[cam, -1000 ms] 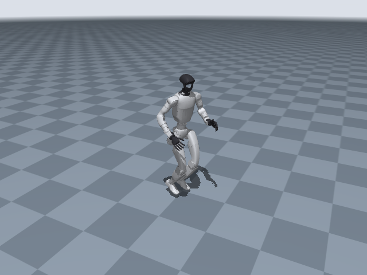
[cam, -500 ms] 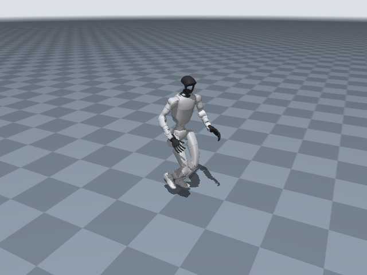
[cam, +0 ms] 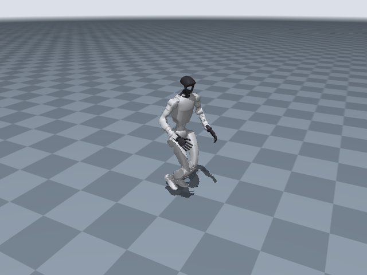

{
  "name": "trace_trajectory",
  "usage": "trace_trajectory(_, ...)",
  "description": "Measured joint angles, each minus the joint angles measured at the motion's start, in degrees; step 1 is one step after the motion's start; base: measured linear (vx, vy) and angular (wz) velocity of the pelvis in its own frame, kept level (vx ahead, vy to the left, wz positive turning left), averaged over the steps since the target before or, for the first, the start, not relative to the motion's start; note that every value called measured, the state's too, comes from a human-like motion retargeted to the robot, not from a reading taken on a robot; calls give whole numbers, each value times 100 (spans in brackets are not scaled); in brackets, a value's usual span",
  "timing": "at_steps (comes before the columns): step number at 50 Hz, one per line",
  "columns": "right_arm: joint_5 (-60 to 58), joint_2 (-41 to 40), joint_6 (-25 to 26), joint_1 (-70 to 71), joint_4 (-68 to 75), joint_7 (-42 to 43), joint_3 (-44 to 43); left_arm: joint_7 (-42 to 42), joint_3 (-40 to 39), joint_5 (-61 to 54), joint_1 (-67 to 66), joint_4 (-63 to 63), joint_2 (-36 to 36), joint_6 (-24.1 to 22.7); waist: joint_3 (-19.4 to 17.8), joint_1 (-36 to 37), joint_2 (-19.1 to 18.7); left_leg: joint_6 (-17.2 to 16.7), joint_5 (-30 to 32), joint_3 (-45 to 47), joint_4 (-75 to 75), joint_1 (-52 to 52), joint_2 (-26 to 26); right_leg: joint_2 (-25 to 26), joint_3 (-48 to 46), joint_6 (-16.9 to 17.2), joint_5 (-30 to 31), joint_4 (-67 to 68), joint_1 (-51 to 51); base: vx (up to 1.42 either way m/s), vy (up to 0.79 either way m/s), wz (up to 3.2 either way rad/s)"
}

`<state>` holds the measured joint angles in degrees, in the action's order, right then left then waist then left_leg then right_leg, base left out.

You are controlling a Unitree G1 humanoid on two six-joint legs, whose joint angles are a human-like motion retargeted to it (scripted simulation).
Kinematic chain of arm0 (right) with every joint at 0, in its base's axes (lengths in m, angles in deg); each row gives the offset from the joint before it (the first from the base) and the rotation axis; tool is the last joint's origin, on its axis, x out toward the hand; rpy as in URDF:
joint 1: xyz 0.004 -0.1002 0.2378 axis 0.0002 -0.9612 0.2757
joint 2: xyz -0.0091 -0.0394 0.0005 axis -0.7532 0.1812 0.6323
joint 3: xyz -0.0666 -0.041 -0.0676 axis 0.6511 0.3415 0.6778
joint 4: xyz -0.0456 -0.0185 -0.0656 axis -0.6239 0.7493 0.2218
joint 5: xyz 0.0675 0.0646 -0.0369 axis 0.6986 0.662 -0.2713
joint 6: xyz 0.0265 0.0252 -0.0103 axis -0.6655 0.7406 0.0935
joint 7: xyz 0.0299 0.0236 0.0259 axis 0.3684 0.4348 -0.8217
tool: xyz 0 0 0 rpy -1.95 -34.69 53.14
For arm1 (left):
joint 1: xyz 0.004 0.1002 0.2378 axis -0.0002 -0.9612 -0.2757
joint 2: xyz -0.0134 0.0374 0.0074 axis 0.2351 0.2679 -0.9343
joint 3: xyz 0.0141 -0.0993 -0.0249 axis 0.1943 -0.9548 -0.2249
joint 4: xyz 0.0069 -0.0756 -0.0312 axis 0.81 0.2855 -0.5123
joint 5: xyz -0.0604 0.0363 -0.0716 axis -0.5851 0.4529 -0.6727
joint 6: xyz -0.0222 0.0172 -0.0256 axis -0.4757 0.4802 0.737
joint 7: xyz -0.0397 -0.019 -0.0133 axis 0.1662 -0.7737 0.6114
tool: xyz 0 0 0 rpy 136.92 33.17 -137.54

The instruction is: Run

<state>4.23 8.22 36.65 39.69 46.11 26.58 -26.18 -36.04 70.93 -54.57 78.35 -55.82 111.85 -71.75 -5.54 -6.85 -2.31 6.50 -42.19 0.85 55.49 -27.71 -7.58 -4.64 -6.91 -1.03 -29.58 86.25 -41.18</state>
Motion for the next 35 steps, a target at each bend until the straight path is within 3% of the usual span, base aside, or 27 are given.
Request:
trace_trajectory(3, 87, 3, 34, -431, 445, -195, 9, -179, 152, -107, 562, 836, 35, -159, 86, -329, -67, -124, 629, -120, -594, 56, 38, 188, -3, -40, 160, -590, -91, 1, 2, 98)
trace_trajectory(6, 82, -55, 22, -961, 816, -239, 13, -288, 297, -238, 719, 1485, -186, -390, 236, -238, -251, -684, 1652, -270, -378, -294, 191, 665, -18, -250, 565, -2042, 325, 0, -1, 57)
trace_trajectory(8, 66, -102, 45, -1211, 969, -186, -6, -246, 375, -289, 758, 1665, -323, -492, 267, 32, -344, -992, 1714, -208, 548, -733, 446, 926, -130, -487, 483, -2726, 709, 0, 0, 0)
trace_trajectory(10, -17, -89, 90, -1287, 1147, -73, 41, -182, 427, -234, 699, 1623, -440, -526, 265, 310, -332, -1105, 1428, -5, 1740, -1196, 760, 943, -361, -655, -110, -2773, 931, 0, 0, 0)
trace_trajectory(12, -150, -28, 157, -1038, 1441, 83, 113, -124, 443, -117, 609, 1215, -525, -451, 161, 525, -359, -1006, 992, 121, 2600, -1561, 1129, 969, -568, -803, -743, -2624, 1029, -4, -5, -5)
trace_trajectory(14, -171, -49, 135, -639, 1681, 232, 176, -39, 449, 37, 490, 493, -626, -337, 34, 647, -401, -816, 715, 238, 2767, -1625, 1431, 1046, -635, -795, -872, -2659, 1152, -2, -6, -21)
trace_trajectory(17, 47, -104, -50, -592, 1208, 205, 135, 92, 519, 216, 10, -292, -652, -230, 67, 706, -398, -537, 864, 288, 1965, -1213, 1479, 1082, -549, -770, -370, -3104, 1397, 1, -4, -35)
trace_trajectory(20, 331, -70, -203, -900, 380, -10, 15, 218, 561, 295, -540, -624, -623, -146, 239, 547, -332, -380, 1444, 273, 713, -661, 1108, 990, -273, -695, 459, -3229, 1342, 0, 0, 0)
trace_trajectory(23, 529, -49, -323, -1103, -193, -113, -148, 350, 605, 386, -808, -922, -567, -67, 340, 357, -264, -249, 1575, 251, 89, -275, 848, 720, -312, -571, 610, -2857, 1181, 0, 0, 0)
trace_trajectory(25, 573, -133, -347, -1170, -358, -89, -216, 408, 637, 458, -900, -1166, -553, 10, 388, 277, -227, -163, 1166, 274, 269, -219, 842, 585, -402, -479, 321, -2489, 1111, -6, -3, 19)
trace_trajectory(30, 197, -444, 139, -771, 628, 84, -138, 319, 511, 307, -319, -1712, -643, 178, 62, 289, -109, -50, -591, 523, 1759, -527, 1177, 342, -781, -557, -1651, -1518, 1135, -11, -4, 31)
trace_trajectory(32, 129, -674, 332, -282, 1655, 193, 40, 197, 459, 88, 169, -1661, -789, 153, -154, 354, -116, -9, -575, 691, 1970, -594, 1402, 346, -914, -669, -1726, -1503, 1182, -14, -5, 34)
trace_trajectory(35, 333, -901, 363, -42, 2655, 98, 194, 92, 459, -293, 498, -1120, -925, -5, -142, 453, -168, -13, 80, 744, 1516, -658, 1461, 530, -844, -693, -1052, -2216, 1221, -12, -4, 19)
